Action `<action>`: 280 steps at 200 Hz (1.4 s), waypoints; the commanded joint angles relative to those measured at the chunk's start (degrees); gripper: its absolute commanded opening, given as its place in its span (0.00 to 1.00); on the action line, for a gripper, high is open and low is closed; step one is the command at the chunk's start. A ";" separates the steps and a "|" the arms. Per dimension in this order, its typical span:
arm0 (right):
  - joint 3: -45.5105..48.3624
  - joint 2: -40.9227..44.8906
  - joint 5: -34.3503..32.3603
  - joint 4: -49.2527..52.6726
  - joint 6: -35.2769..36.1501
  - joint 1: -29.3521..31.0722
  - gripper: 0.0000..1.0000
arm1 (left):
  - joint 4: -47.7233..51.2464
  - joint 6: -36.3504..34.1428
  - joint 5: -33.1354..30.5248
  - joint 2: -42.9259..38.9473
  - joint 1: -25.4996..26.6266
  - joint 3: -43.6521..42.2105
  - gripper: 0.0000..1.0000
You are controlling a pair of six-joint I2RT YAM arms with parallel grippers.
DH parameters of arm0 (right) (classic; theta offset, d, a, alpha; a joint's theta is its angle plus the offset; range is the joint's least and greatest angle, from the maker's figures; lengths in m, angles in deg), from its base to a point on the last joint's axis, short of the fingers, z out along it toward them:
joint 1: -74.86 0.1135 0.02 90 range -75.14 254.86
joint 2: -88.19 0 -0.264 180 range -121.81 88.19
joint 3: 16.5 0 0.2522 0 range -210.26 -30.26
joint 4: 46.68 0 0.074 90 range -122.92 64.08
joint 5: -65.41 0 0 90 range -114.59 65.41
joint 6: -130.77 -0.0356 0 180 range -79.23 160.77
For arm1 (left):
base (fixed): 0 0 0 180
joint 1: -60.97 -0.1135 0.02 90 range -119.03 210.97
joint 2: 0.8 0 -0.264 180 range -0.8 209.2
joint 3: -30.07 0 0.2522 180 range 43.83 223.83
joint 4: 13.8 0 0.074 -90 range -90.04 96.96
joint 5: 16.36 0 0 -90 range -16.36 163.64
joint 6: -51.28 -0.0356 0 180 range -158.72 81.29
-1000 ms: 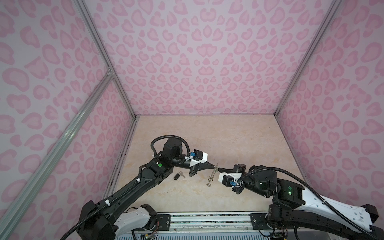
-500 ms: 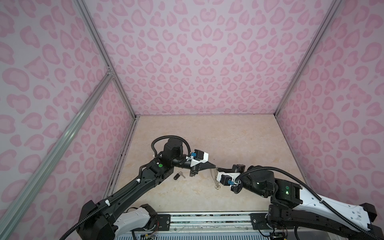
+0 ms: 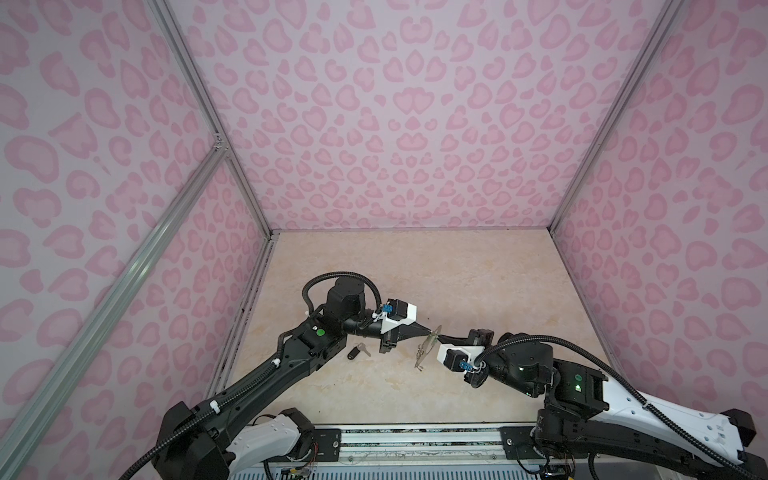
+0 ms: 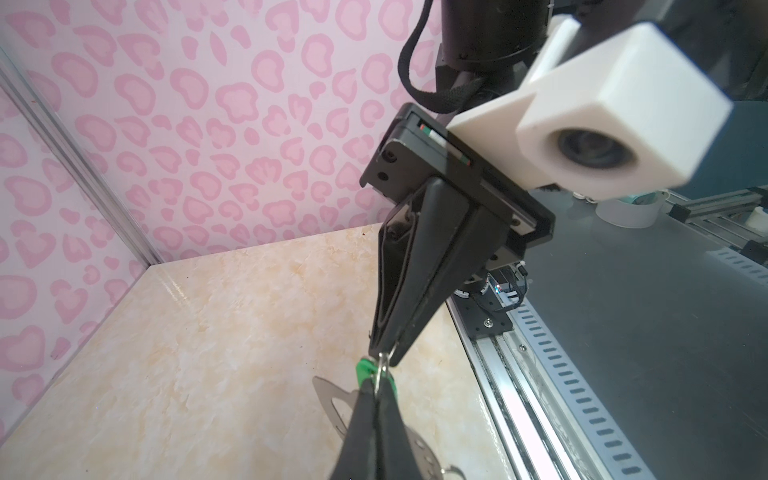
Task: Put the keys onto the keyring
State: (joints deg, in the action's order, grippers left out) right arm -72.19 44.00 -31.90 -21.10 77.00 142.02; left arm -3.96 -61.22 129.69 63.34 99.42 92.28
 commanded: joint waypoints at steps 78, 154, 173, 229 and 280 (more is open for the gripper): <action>3.60 6.10 5.80 -3.47 -11.77 -5.98 0.31 | -8.88 4.33 -0.68 0.98 -0.22 -0.46 0.03; 1.86 3.48 17.68 -9.26 -19.96 -9.45 0.23 | -9.44 3.70 -1.21 0.43 -0.30 -0.76 0.03; 1.59 2.40 18.56 -10.20 -21.17 -10.29 0.23 | -9.28 3.52 -1.21 -0.15 -0.22 -0.97 0.03; 2.64 1.12 20.37 -13.77 -25.57 -12.43 0.21 | -9.27 3.17 -1.13 -0.68 -0.22 -1.62 0.03; 2.03 -0.35 22.33 -14.08 -26.74 -12.83 0.18 | -8.84 2.38 -0.95 -0.51 -0.25 -1.10 0.03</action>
State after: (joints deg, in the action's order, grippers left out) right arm -69.79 44.37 -11.07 -33.54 51.62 129.25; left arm -10.89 -57.94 128.12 62.92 99.27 90.97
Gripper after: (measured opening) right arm 0.192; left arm 0.050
